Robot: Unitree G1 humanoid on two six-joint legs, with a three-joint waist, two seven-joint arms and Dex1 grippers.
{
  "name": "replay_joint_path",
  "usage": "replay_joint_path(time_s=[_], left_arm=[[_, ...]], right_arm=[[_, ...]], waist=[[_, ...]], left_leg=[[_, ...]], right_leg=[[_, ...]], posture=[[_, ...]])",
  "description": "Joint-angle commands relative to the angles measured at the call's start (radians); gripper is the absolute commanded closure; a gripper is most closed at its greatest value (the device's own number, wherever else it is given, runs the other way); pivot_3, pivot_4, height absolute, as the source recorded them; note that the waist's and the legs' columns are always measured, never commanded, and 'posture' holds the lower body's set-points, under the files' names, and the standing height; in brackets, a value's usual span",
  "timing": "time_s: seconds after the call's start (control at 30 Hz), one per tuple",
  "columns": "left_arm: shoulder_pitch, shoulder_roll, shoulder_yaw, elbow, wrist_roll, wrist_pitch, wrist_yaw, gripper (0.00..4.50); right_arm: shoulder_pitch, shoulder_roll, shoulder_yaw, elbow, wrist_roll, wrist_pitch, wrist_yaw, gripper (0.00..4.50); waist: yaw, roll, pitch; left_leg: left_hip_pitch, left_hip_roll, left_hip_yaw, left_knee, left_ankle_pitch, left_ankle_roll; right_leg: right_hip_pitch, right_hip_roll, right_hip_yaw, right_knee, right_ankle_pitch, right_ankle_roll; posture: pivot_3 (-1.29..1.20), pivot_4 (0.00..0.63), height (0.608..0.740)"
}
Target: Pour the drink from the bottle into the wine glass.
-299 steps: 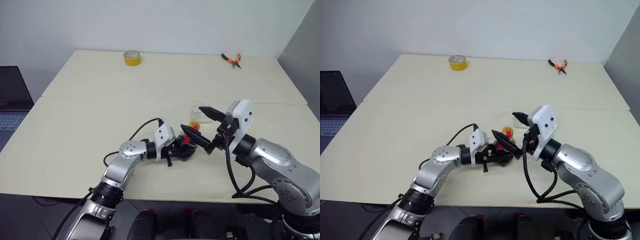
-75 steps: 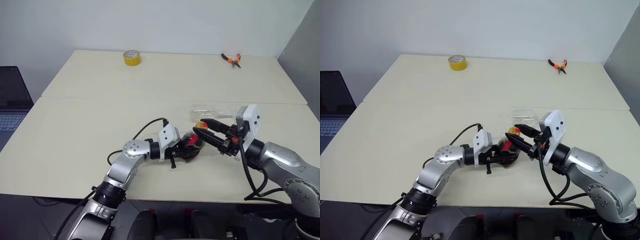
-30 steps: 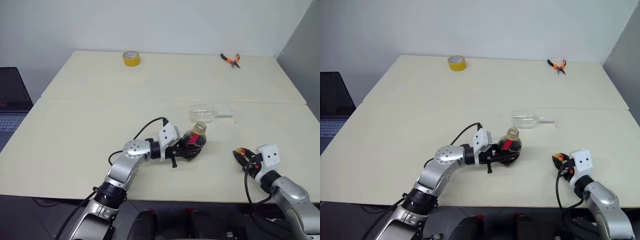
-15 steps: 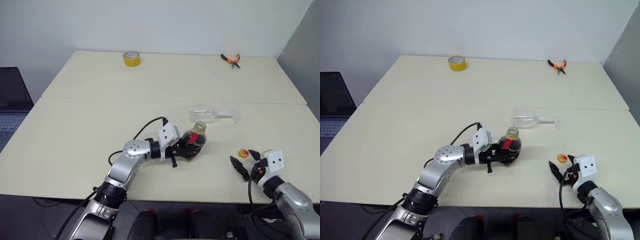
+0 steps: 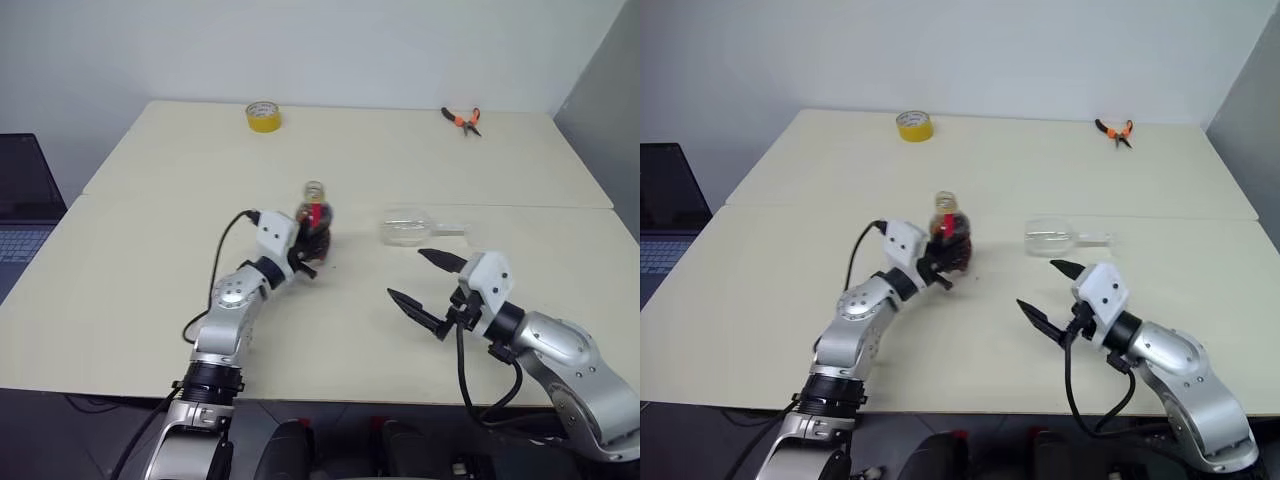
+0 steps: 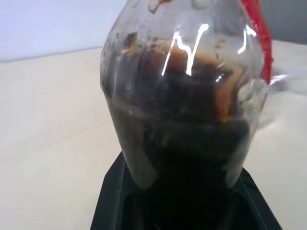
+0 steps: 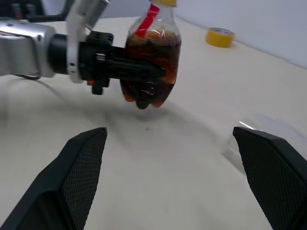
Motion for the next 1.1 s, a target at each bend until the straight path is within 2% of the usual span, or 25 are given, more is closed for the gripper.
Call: replay_joint_path(time_s=[0.03, 0.17, 0.4, 0.67, 0.73, 0.8, 1.0, 1.03, 1.1], left_arm=[[-0.047, 0.011, 0.046, 0.044, -0.002, -0.067, 0.029, 3.6], [-0.118, 0.041, 0.11, 0.216, 0.017, -0.158, 0.099, 3.6], [-0.246, 0.049, 0.146, 0.47, 0.037, -0.292, 0.178, 3.6], [-0.298, 0.042, 0.159, 0.629, 0.049, -0.375, 0.254, 3.6], [-0.28, 0.039, 0.164, 0.639, 0.058, -0.383, 0.303, 2.85], [-0.256, 0.032, 0.155, 0.625, 0.055, -0.388, 0.286, 2.2], [-0.155, 0.0, 0.141, 0.477, 0.04, -0.349, 0.272, 0.2], [-0.137, -0.002, 0.139, 0.445, 0.041, -0.335, 0.272, 0.01], [-0.094, -0.004, 0.132, 0.372, 0.047, -0.301, 0.275, 0.01]], right_arm=[[-0.07, 0.004, 0.028, -0.018, 0.016, 0.029, 0.019, 0.0], [-0.168, 0.036, 0.093, 0.024, 0.0, 0.033, 0.038, 0.0], [-0.267, 0.099, 0.161, 0.076, -0.024, 0.033, 0.044, 0.0], [-0.284, 0.108, 0.169, 0.082, -0.033, 0.041, 0.049, 0.0], [-0.282, 0.104, 0.165, 0.077, -0.034, 0.045, 0.047, 0.0], [-0.28, 0.102, 0.163, 0.073, -0.032, 0.049, 0.047, 0.0], [-0.275, 0.099, 0.155, 0.054, -0.028, 0.06, 0.041, 0.0], [-0.273, 0.098, 0.154, 0.049, -0.028, 0.062, 0.041, 0.0], [-0.265, 0.089, 0.148, 0.039, -0.03, 0.065, 0.041, 0.0]], waist=[[0.002, 0.0, 0.0], [0.004, -0.002, 0.001], [0.001, -0.002, 0.001], [0.0, -0.002, 0.001], [0.0, -0.002, 0.001], [-0.002, -0.002, 0.001], [-0.001, -0.002, 0.001], [-0.001, -0.002, 0.001], [-0.001, -0.002, 0.001]], left_leg=[[0.0, 0.0, 0.0, 0.0, 0.0, 0.0], [-0.001, -0.001, -0.001, 0.001, 0.0, 0.0], [-0.001, -0.001, -0.001, 0.001, 0.0, 0.0], [-0.001, -0.001, -0.001, 0.001, 0.0, 0.0], [-0.001, -0.001, -0.001, 0.001, 0.0, 0.0], [0.0, 0.0, -0.001, 0.001, 0.0, 0.0], [0.0, 0.0, 0.0, 0.001, 0.0, 0.0], [-0.001, 0.0, 0.0, 0.001, 0.0, 0.0], [0.0, 0.0, 0.0, 0.001, 0.0, 0.0]], right_leg=[[0.0, 0.0, 0.0, 0.0, 0.0, 0.0], [0.0, -0.001, -0.002, 0.0, 0.0, 0.0], [-0.001, -0.001, -0.002, 0.0, 0.0, 0.0], [-0.001, -0.001, -0.002, 0.001, 0.0, 0.0], [-0.001, -0.001, -0.002, 0.001, 0.0, 0.0], [-0.001, -0.001, -0.002, 0.002, 0.0, 0.0], [-0.001, -0.002, -0.002, 0.002, 0.0, 0.0], [-0.001, -0.002, -0.002, 0.002, 0.0, 0.0], [-0.001, -0.002, -0.002, 0.002, 0.0, 0.0]], posture=[[0.0, 0.15, 0.74], [0.0, 0.15, 0.74], [0.0, 0.15, 0.74], [0.0, 0.15, 0.74], [0.0, 0.15, 0.74], [0.0, 0.15, 0.74], [0.0, 0.15, 0.74], [0.0, 0.15, 0.74], [0.0, 0.15, 0.74]])
